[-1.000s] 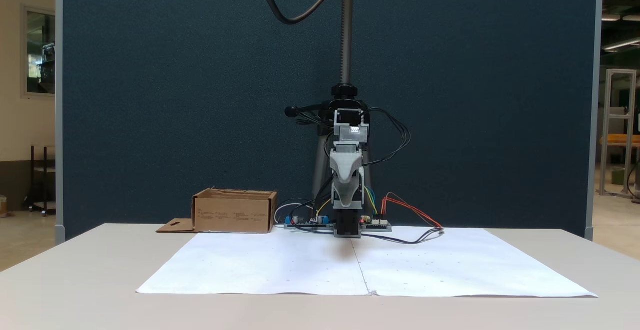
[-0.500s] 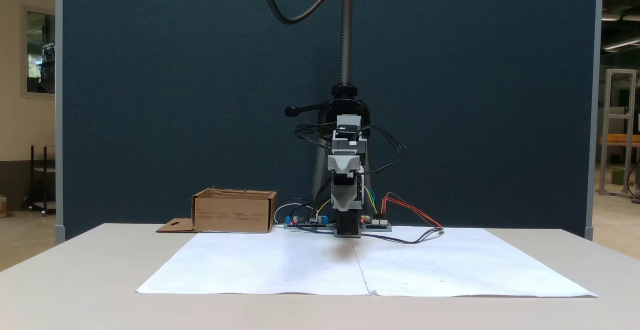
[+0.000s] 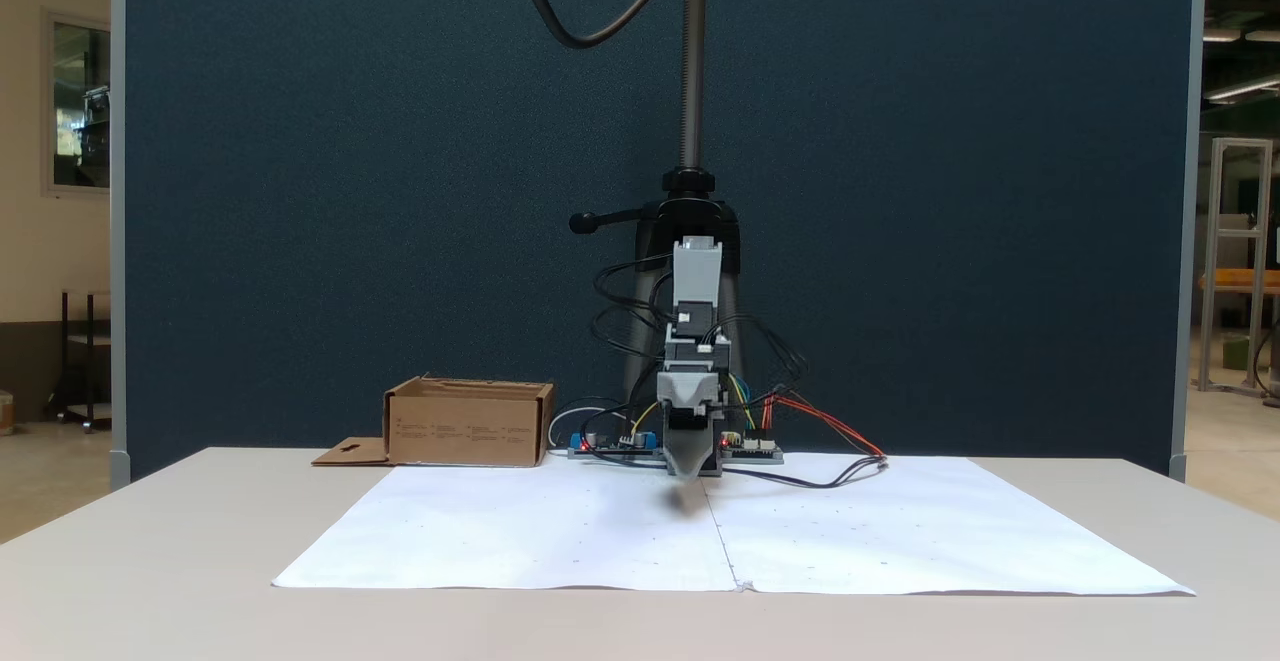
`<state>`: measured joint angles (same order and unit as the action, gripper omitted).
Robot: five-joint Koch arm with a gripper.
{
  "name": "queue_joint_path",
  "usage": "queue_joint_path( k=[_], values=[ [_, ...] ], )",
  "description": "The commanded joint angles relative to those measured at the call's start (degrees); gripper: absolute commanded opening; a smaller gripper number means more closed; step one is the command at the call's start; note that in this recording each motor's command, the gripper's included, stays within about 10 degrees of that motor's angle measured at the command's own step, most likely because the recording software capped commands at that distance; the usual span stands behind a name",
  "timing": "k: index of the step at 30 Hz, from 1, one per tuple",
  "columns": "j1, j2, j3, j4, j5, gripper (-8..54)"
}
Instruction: Grasp a green dice and put it in the bin.
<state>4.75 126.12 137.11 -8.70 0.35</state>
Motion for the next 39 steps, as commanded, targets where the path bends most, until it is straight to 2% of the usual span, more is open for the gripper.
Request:
queue_joint_path(
  k=[1, 9, 14, 18, 39],
  values=[
    [0.44, 1.49, 1.49, -9.65, -3.52, 43.8],
    [0.26, 2.81, 14.68, -21.25, -3.6, 43.2],
    [-0.09, 8.79, 24.41, -29.16, -3.6, 43.2],
    [-0.26, 9.58, 25.12, -37.69, -3.52, 43.2],
    [-1.32, 9.58, 25.12, -37.69, -3.96, 44.6]
  ],
)
